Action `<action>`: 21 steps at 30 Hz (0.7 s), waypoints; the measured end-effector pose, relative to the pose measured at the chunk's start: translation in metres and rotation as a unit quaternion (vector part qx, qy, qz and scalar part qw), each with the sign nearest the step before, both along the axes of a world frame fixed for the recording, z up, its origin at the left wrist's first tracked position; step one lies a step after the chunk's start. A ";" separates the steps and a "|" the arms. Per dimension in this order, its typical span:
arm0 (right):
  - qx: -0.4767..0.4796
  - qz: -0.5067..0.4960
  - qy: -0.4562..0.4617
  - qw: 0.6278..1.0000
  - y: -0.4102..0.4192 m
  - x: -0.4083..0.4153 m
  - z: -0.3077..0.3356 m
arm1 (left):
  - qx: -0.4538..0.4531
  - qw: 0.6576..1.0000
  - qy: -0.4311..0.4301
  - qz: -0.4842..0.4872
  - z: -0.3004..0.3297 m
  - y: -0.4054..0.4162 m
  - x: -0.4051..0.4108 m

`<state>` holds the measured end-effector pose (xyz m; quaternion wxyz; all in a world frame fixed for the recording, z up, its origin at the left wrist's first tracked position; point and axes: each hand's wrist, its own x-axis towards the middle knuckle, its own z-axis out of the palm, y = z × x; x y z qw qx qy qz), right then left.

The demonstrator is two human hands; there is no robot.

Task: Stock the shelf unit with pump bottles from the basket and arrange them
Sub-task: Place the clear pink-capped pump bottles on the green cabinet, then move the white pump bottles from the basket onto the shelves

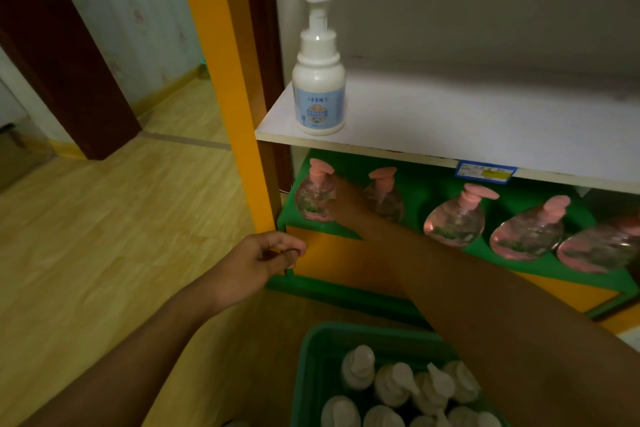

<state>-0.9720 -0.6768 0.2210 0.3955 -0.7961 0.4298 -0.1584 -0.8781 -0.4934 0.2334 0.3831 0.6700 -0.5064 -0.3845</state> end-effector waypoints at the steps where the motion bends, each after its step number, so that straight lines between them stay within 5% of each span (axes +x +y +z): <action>1: 0.002 0.000 -0.001 1.000 0.003 0.000 0.002 | 0.001 1.000 -0.002 -0.001 0.000 0.001 0.000; 10: -0.008 0.033 -0.112 0.993 0.038 -0.052 0.031 | -0.005 0.999 0.005 0.032 0.004 0.010 -0.011; 21: 0.112 0.011 -0.076 0.991 0.084 -0.205 -0.022 | 0.045 0.997 0.064 -0.012 -0.049 0.004 -0.137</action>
